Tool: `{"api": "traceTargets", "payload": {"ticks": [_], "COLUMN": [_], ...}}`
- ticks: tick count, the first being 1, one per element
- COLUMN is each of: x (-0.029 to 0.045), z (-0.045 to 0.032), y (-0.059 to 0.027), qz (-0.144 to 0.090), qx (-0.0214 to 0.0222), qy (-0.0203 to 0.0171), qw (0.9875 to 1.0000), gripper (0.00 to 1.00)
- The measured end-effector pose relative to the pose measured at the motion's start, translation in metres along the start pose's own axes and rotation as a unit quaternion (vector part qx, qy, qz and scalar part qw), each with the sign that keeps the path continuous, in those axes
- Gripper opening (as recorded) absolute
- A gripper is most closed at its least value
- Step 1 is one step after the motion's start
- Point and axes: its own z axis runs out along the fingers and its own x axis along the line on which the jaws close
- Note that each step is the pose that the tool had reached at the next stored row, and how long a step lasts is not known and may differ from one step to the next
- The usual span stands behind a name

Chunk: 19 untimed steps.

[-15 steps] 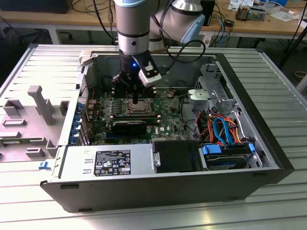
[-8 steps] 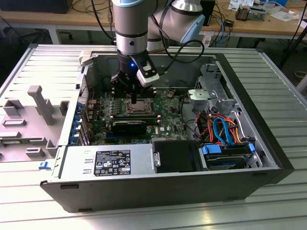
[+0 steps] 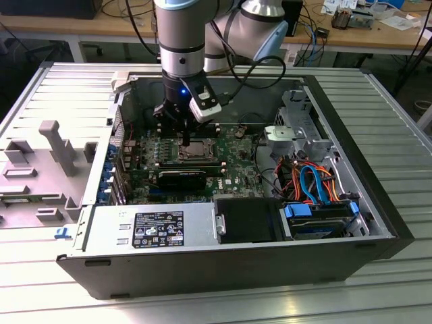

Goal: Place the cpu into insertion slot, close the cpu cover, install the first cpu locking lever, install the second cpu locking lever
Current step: 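Install the first cpu locking lever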

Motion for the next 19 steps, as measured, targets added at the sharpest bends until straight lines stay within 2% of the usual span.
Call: {"api": "traceTargets", "payload": {"ticks": [19], "x": [0.0124], "z": [-0.0007], "y": [-0.0001], "qz": [0.0], "qx": [-0.0003], "qy": [0.0], "qw": [1.0], "gripper": [0.11]}}
